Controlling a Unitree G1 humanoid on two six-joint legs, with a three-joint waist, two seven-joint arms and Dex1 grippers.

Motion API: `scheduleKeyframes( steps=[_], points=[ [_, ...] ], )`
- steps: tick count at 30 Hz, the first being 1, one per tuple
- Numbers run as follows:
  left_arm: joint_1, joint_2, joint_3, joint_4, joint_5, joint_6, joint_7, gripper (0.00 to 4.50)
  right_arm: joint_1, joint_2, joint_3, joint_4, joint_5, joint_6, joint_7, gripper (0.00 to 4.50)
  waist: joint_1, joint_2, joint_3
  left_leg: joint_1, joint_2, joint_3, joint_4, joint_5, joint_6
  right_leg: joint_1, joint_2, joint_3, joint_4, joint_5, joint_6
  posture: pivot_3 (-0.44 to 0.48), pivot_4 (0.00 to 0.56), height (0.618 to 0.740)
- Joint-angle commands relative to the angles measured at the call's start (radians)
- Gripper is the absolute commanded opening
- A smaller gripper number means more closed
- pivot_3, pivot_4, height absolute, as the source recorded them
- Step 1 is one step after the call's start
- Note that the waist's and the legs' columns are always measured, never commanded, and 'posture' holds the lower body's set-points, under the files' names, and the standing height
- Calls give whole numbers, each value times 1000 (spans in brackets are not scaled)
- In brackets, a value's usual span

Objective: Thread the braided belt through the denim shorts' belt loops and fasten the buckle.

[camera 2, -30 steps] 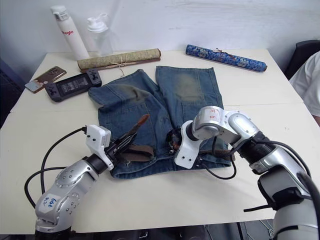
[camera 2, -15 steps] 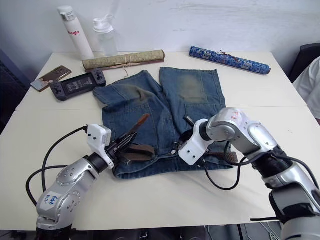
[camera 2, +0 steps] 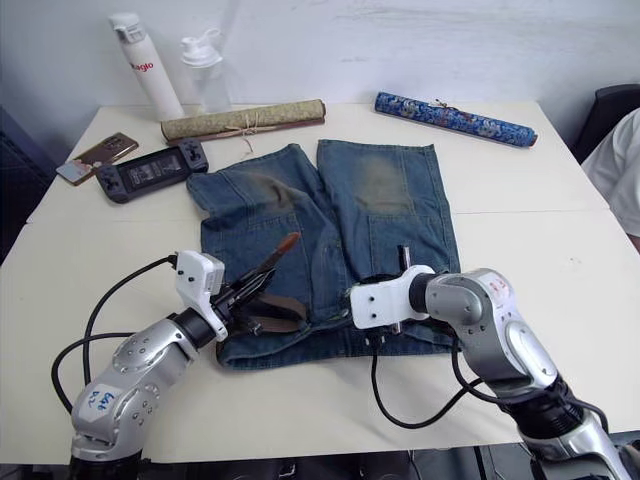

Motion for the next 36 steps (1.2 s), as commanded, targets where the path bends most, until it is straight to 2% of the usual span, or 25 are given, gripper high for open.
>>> scheduleKeyframes(
  steps=[1,4,7,15,20,23,26,29,30,36],
  points=[
    [-8,13,9,-40,-16,-4,-9,0,-9,3,-9,-57,-16,18,-28,76,2,0,0,0,0,0,0,0,0,0,0,0,0,0,0,0,150,717],
    [-12,18,11,-35,-20,-3,-10,0,31,6,36,-130,31,-31,-9,76,1,0,0,-1,0,0,0,0,0,0,0,0,0,0,0,0,150,717],
    [-15,20,11,-35,-21,-2,-9,0,86,-27,104,-159,-16,-116,-12,76,1,0,0,-1,0,0,-1,0,0,0,0,0,-1,0,0,0,150,717],
    [-22,20,17,-37,-25,4,-4,0,189,-40,161,-112,-121,-130,-44,76,1,-1,0,1,0,0,-1,0,0,1,0,0,-1,0,0,0,150,717],
    [-16,20,16,-42,-25,4,-3,0,163,-48,178,-72,-159,-162,-47,76,1,-1,0,2,0,0,-1,0,0,2,0,1,-1,0,0,0,150,717],
    [-15,20,16,-42,-25,3,-4,0,152,-51,169,-56,-147,-171,-42,848,1,-1,-1,3,0,0,-1,0,0,2,0,1,0,0,0,0,150,717],
    [-14,21,16,-40,-23,0,-5,0,151,-50,134,-69,-134,-153,-45,1959,2,-1,-1,4,0,1,-1,0,0,3,0,1,0,0,0,0,150,717],
    [-14,20,15,-38,-24,-2,-7,0,147,-58,66,-115,-77,-93,-9,3406,8,-1,-1,4,0,1,-1,0,0,4,0,1,-1,0,0,0,150,717],
    [-16,19,15,-35,-24,-4,-7,0,140,-66,34,-136,-47,-65,9,3769,11,-1,-1,4,0,1,-1,0,0,4,0,1,-1,0,0,0,150,717],
    [-24,19,13,-22,-24,-9,-15,0,121,-121,-107,-244,131,27,100,3769,19,-1,-1,3,0,1,-1,-1,1,3,0,1,-2,0,0,0,150,717]
  ],
)
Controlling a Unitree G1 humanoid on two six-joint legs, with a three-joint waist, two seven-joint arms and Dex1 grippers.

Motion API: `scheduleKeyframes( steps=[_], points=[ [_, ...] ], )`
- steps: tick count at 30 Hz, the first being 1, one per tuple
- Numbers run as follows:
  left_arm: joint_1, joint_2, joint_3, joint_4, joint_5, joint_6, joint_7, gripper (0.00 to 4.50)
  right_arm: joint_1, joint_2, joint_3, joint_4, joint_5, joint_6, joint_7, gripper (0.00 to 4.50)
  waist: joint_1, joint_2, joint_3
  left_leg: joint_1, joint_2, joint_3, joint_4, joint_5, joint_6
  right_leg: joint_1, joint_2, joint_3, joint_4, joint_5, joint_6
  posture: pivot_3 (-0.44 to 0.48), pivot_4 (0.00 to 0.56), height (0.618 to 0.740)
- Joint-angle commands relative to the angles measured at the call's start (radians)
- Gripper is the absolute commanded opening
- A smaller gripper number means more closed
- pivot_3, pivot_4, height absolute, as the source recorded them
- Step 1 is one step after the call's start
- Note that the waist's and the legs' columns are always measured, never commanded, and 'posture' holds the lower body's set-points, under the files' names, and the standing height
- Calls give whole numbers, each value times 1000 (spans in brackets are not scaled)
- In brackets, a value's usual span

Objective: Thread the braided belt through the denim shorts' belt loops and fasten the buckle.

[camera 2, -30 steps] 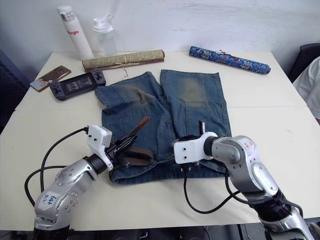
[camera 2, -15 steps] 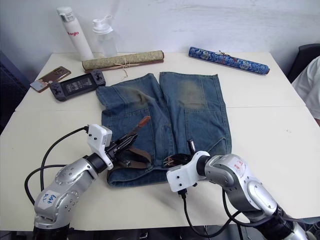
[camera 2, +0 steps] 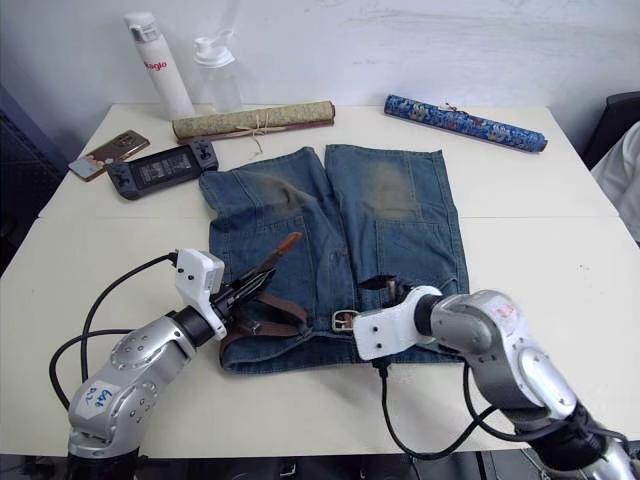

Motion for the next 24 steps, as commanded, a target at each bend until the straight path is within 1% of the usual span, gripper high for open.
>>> scheduleKeyframes(
  steps=[1,4,6,7,11,15,20,24],
  points=[
    [-14,4,13,-20,-14,-19,-9,0,9,-42,-106,-123,144,58,69,3769,0,0,0,0,0,0,0,0,0,-1,0,0,0,0,0,0,150,717],
    [-19,5,14,-14,-15,-19,-13,0,20,-55,-142,-166,222,94,81,3769,-1,0,0,-1,1,0,-1,0,0,-1,1,0,0,0,0,0,150,717],
    [-22,6,14,-11,-15,-18,-16,0,47,-33,-138,-227,266,153,73,3769,-2,0,0,-1,1,0,-1,0,0,-1,0,0,0,0,0,0,150,717],
    [-23,6,14,-10,-15,-17,-17,0,72,-22,-114,-251,257,174,57,3769,-2,0,0,-1,1,0,-1,0,0,-1,0,0,0,0,0,0,150,717],
    [-29,4,12,-9,-15,-13,-16,0,144,30,0,-256,152,206,-50,3769,-1,0,0,-1,1,0,-1,0,0,-1,0,0,0,0,0,0,150,717],
    [-38,9,19,-3,-16,-10,-19,0,184,64,61,-228,35,215,-162,3769,0,0,0,-2,0,0,0,0,0,-2,0,0,0,0,0,0,150,717],
    [-40,10,21,-4,-17,-6,-19,0,198,113,102,-190,-77,210,-272,3769,-1,0,0,-2,0,0,-1,0,-1,-3,1,0,0,0,0,0,150,717],
    [-42,12,24,-1,-18,-5,-21,0,221,146,129,-183,-117,208,-311,3769,-1,0,0,-3,0,0,-1,1,-1,-3,1,0,0,0,0,0,150,717]
  ],
)
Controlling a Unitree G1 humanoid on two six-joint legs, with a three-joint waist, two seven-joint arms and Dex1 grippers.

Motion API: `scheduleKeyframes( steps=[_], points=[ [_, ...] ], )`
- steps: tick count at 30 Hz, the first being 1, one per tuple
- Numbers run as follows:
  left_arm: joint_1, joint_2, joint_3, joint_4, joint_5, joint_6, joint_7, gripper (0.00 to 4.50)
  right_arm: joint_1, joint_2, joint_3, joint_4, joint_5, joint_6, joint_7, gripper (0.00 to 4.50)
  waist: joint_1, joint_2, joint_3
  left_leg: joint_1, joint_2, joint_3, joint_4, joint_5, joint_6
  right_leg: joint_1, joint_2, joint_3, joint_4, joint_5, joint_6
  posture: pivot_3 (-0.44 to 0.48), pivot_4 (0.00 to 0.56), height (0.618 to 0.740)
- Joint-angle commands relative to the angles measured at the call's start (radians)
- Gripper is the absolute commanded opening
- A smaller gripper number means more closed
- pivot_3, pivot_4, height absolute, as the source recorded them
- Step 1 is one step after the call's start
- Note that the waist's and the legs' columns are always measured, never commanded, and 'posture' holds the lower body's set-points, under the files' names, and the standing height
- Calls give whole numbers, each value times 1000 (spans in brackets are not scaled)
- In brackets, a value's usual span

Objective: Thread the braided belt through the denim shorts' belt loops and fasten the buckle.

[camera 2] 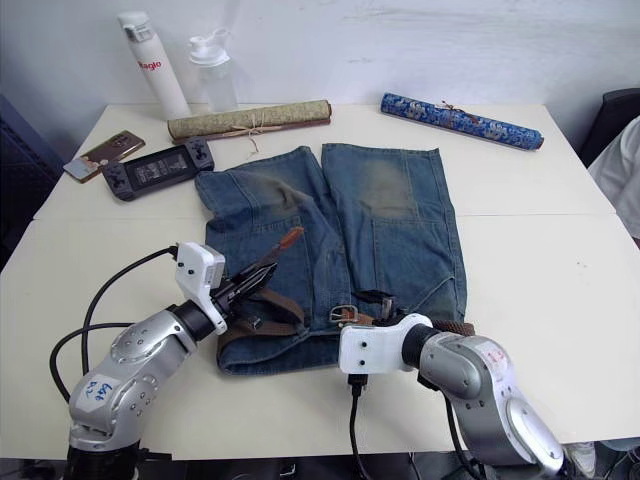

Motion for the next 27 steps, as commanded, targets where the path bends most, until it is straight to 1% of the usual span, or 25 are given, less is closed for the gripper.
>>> scheduleKeyframes(
  steps=[1,7,14,16,17,18,20,23,24,27],
  points=[
    [-8,8,23,-10,-18,-4,-4,0,26,29,24,-9,-55,-8,-50,3769,0,0,0,0,0,0,0,0,0,0,0,0,0,0,0,0,150,717],
    [-10,8,24,-10,-19,0,-5,0,60,35,34,16,-67,-22,-68,3769,0,0,0,0,0,0,0,0,0,0,0,0,0,0,0,0,150,717],
    [-10,9,26,-12,-19,1,-6,0,60,48,40,40,-76,-26,-72,3769,-1,0,0,0,0,0,0,0,0,0,0,0,0,0,0,0,150,717],
    [-9,8,25,-12,-19,-1,-5,0,59,53,39,48,-74,-20,-69,3387,-2,0,0,0,0,0,0,0,0,0,0,0,0,0,0,0,150,717],
    [-9,8,25,-12,-18,-1,-4,0,60,56,38,52,-73,-15,-67,2916,-2,0,0,0,0,0,0,0,0,0,0,0,0,0,0,0,150,717],
    [-9,7,25,-11,-18,-2,-4,0,60,58,38,56,-70,-15,-66,2629,-2,0,0,0,0,0,0,0,0,0,0,0,0,0,0,0,150,717],
    [-7,7,27,-13,-18,-2,-3,0,62,63,34,60,-65,-10,-60,1761,-2,0,0,0,0,0,0,0,0,0,0,0,0,0,0,0,150,717],
    [-6,7,28,-14,-18,-3,-2,0,64,66,31,64,-58,-7,-49,237,-2,0,0,0,0,0,0,0,0,0,0,0,0,0,0,0,150,717],
    [-6,6,28,-14,-18,-3,-2,0,64,66,30,65,-57,-8,-48,144,-2,0,0,0,0,0,0,0,0,0,0,0,0,0,0,0,150,717],
    [-7,5,29,-12,-17,-5,-1,0,64,81,18,56,-37,8,-46,144,-2,0,0,0,0,0,0,0,0,0,0,0,0,0,0,0,150,717]
  ],
)
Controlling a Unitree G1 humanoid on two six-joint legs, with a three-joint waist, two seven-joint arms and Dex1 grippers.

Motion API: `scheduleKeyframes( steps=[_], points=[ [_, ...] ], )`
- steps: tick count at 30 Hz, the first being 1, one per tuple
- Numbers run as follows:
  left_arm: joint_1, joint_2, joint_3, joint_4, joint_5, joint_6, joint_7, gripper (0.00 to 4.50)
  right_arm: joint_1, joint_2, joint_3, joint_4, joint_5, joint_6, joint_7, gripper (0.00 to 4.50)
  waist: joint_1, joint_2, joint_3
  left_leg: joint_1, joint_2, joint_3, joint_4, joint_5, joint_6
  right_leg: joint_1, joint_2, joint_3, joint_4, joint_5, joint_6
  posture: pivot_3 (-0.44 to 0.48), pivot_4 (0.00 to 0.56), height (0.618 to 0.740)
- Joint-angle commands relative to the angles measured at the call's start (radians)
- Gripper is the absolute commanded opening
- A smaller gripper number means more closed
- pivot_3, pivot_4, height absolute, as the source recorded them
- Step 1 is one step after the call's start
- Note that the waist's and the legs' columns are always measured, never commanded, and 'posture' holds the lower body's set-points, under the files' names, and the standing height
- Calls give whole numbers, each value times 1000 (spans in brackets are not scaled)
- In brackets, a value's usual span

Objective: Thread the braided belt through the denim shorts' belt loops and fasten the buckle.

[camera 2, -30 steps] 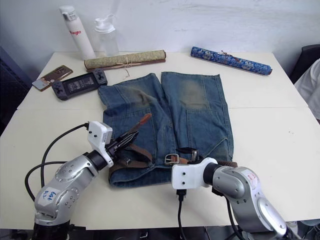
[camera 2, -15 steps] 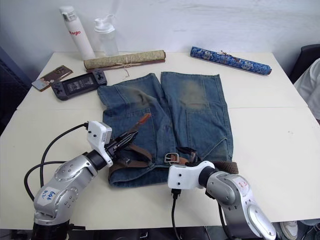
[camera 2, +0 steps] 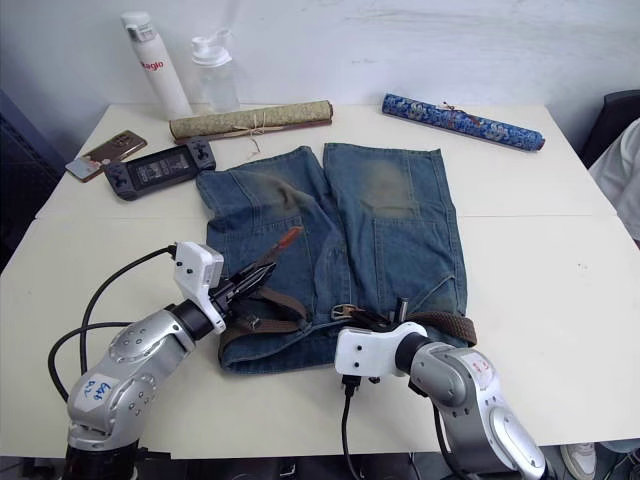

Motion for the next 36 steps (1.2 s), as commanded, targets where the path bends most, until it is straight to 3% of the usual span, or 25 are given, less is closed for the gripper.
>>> scheduleKeyframes(
  steps=[1,7,11,15,22,27,36],
  points=[
    [-6,0,23,-11,-15,-8,4,0,8,21,-19,-9,27,33,13,144,0,0,0,0,0,0,0,0,0,0,0,0,0,0,0,0,150,717],
    [-21,-9,31,1,-31,9,13,0,-52,104,-110,-45,74,140,-18,143,-1,0,0,0,0,0,0,0,0,0,0,0,0,0,0,0,150,717],
    [-50,8,-21,10,-18,46,2,0,-128,193,-167,-68,86,244,-67,143,-1,0,0,-2,0,0,0,0,0,-2,0,0,2,0,0,0,150,717],
    [-109,64,-159,61,44,87,-39,0,-162,268,-158,-82,83,293,-129,143,6,0,0,-7,-1,0,1,0,0,-8,0,0,3,0,0,0,150,717],
    [-239,58,-352,210,184,86,-35,0,-176,337,-133,-92,97,309,-191,143,7,0,0,-10,-2,6,0,2,0,-16,4,3,9,0,0,0,150,717],
    [-259,23,-352,217,212,99,0,0,-175,343,-121,-102,108,314,-199,143,6,0,0,-10,-1,7,0,2,0,-16,3,4,9,0,0,0,150,717],
    [-225,-41,-319,177,233,-21,12,0,-165,368,-109,-115,190,396,-170,143,5,0,0,-10,-1,7,1,2,0,-16,2,5,9,0,0,0,150,717]
  ],
)
